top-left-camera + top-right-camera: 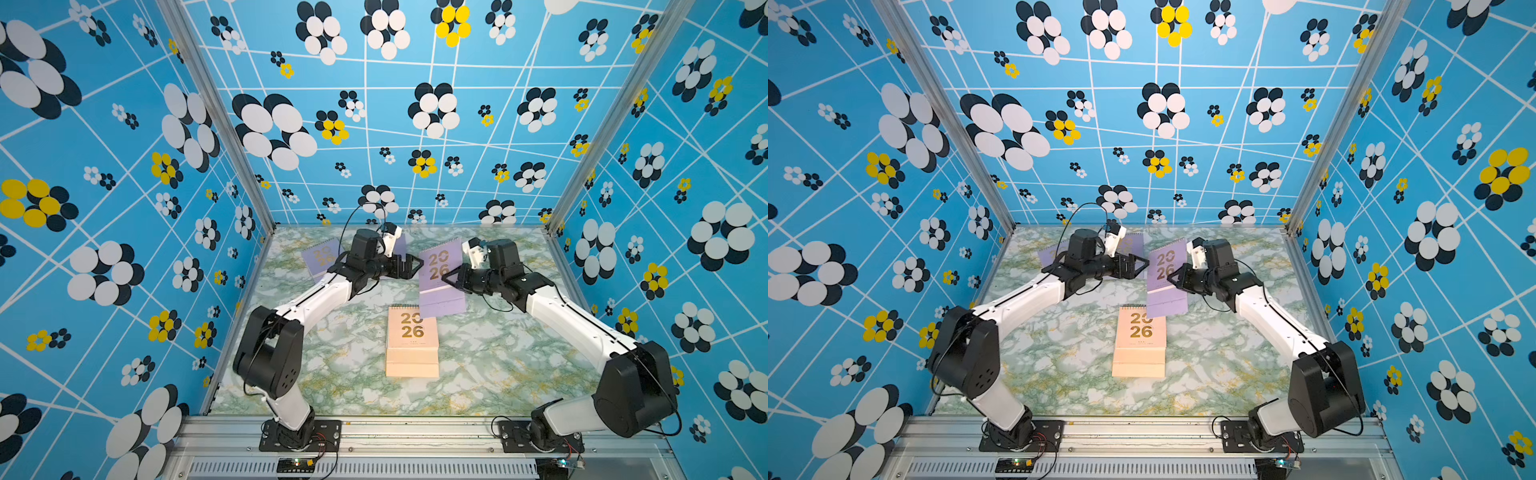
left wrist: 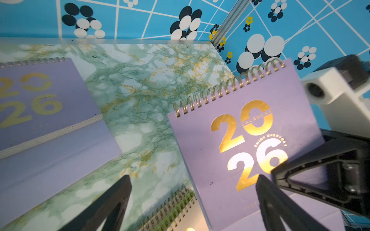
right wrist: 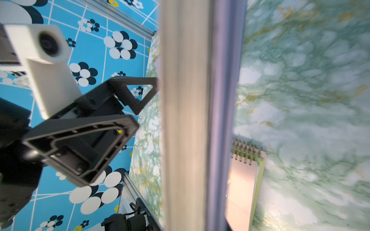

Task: Stack the calendars
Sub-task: Place the calendar at the calendar.

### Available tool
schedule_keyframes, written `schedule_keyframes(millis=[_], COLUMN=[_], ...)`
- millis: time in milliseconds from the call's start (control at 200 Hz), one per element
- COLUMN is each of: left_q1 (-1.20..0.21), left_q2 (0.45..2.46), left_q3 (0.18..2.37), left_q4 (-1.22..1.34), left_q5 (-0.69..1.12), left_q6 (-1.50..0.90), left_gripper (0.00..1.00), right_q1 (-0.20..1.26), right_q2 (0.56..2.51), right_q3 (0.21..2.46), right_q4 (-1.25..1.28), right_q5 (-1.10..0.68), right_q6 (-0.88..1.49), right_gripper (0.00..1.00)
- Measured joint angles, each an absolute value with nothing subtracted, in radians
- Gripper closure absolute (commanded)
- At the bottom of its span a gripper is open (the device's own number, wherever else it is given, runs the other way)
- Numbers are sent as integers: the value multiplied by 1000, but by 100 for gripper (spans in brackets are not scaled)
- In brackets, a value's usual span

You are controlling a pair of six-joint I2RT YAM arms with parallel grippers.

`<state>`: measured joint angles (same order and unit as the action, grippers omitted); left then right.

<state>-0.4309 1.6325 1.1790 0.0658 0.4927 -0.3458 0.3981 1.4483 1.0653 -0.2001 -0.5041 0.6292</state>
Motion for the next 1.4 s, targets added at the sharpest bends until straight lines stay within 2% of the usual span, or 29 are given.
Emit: schedule_keyframes(millis=[260, 625, 835, 1399], left_q1=[-403, -390, -389, -388], left_q2=[1398, 1247, 1172, 1168], left_q3=[974, 782, 694, 673], left_q4=[110, 188, 233, 291], left_q5=[469, 482, 505, 563], left_q6=[-343, -377, -408, -442], left_gripper=[0, 1, 0, 1], right_q1=[536, 693, 710, 709], right_q2=[1448, 1448, 1448, 1451], right_q3=[940, 776, 693, 600], right_q4=[-7, 218, 313, 406], right_q5=[-521, -453, -419, -417], right_q6=[737, 881, 947, 1009], right_gripper=[100, 100, 100, 100])
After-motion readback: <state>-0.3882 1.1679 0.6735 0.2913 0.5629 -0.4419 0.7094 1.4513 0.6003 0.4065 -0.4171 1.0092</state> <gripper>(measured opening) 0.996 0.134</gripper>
